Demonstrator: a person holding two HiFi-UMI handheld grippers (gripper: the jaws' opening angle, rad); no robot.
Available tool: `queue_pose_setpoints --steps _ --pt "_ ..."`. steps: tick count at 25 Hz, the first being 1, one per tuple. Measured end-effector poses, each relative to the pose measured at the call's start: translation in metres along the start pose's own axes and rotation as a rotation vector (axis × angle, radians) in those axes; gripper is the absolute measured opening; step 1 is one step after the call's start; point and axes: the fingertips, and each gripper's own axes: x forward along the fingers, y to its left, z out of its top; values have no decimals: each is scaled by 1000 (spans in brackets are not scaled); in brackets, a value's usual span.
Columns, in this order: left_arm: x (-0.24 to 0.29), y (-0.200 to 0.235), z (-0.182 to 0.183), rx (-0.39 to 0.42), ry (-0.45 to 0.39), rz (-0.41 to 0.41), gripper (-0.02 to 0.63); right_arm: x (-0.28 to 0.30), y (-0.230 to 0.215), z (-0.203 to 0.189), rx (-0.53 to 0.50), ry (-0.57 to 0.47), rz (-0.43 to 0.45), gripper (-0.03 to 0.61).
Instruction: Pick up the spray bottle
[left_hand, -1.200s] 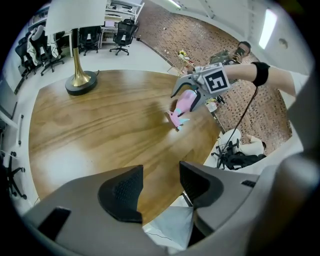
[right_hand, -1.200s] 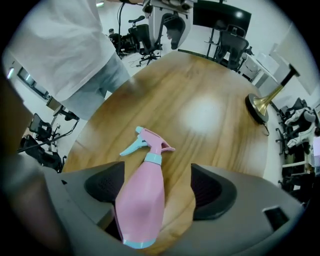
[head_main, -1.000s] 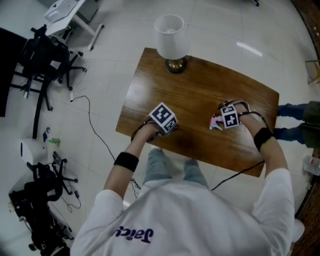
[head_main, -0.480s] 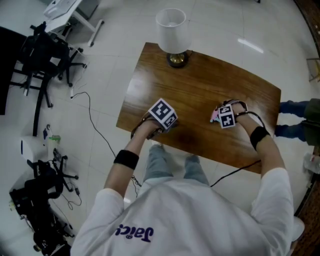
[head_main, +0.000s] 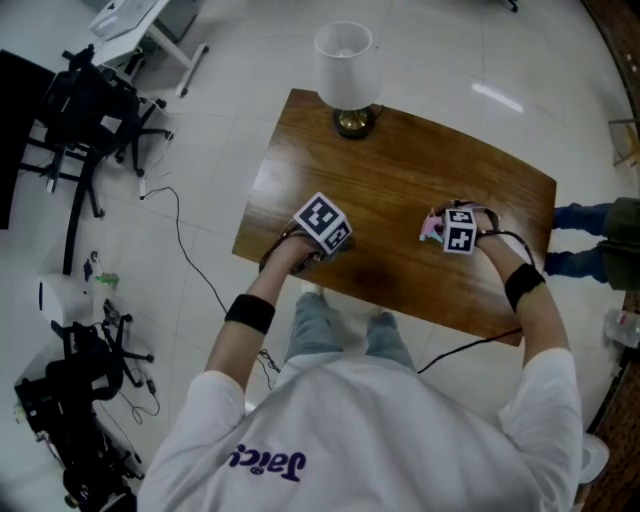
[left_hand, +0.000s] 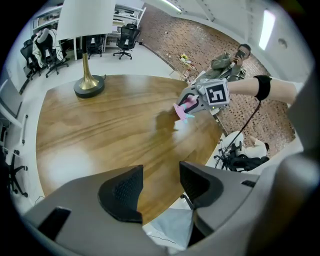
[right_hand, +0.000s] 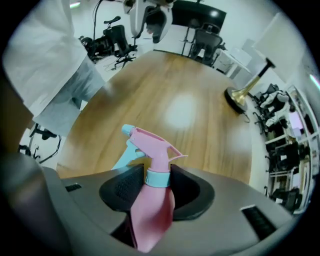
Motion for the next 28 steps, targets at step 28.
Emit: queue_pose_setpoints --steps 28 --pt "-104 1 43 130 -281 96 232 -246 -64 100 613 -744 -563 172"
